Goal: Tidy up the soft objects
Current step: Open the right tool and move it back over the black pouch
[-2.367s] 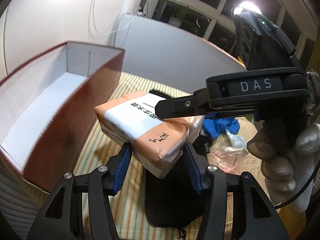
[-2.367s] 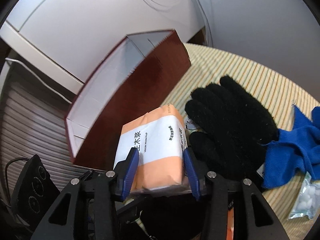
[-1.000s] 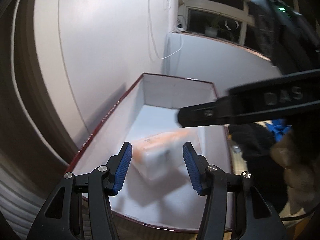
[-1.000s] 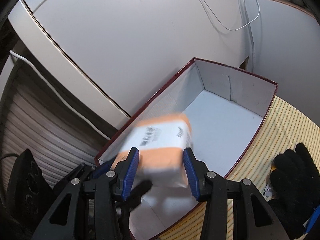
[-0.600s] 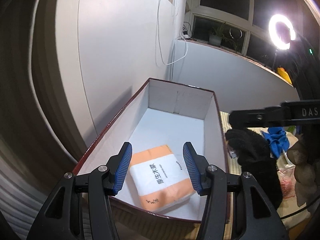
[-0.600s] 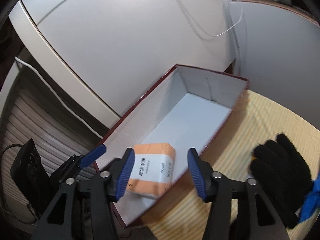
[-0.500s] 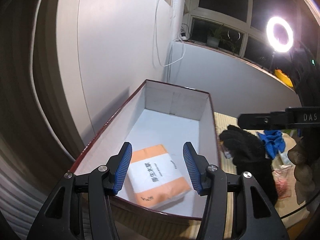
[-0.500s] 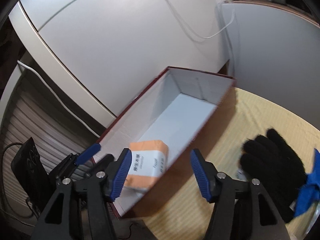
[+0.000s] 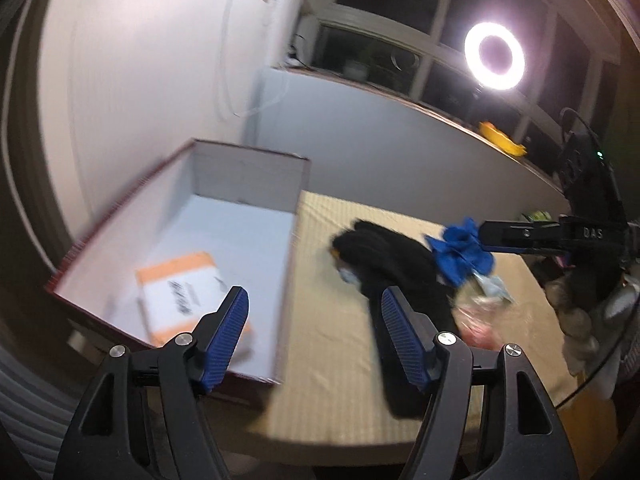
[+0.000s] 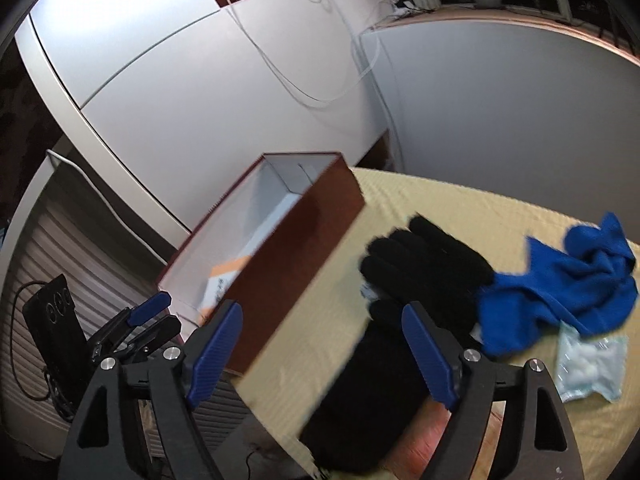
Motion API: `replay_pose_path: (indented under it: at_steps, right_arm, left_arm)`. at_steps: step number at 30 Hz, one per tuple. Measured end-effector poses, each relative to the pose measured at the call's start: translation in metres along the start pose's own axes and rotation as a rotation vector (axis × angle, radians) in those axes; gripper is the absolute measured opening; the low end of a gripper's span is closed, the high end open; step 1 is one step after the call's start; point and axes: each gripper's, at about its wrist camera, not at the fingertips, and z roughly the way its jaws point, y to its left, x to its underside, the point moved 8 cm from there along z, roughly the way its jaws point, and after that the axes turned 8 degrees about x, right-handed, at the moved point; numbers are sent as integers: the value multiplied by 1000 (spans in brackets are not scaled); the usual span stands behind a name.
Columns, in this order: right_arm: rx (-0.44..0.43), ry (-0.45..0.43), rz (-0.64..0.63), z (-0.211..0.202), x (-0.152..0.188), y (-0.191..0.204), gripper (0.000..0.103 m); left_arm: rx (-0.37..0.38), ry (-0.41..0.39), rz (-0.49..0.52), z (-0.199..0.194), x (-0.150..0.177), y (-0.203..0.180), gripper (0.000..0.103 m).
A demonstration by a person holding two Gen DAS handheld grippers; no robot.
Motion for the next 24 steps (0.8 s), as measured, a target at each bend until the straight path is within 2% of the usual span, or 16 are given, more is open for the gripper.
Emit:
replay_pose_path:
  at_steps: [5,9,13,24]
  right_arm:
    - [25,46,34,-1,19,-18,79]
    - [10,129,99,16,38,-32,79]
    - [26,209,107,36,57,-37,79]
    - [81,280,84,58,71,-40,79]
  left_arm:
    - [61,62,6,14,21,-24,69]
    - [93,104,5,24,38,-36,69]
    - [119,149,4,33,53,-44,69]
    - [192,262,-10,60,82,-59,69]
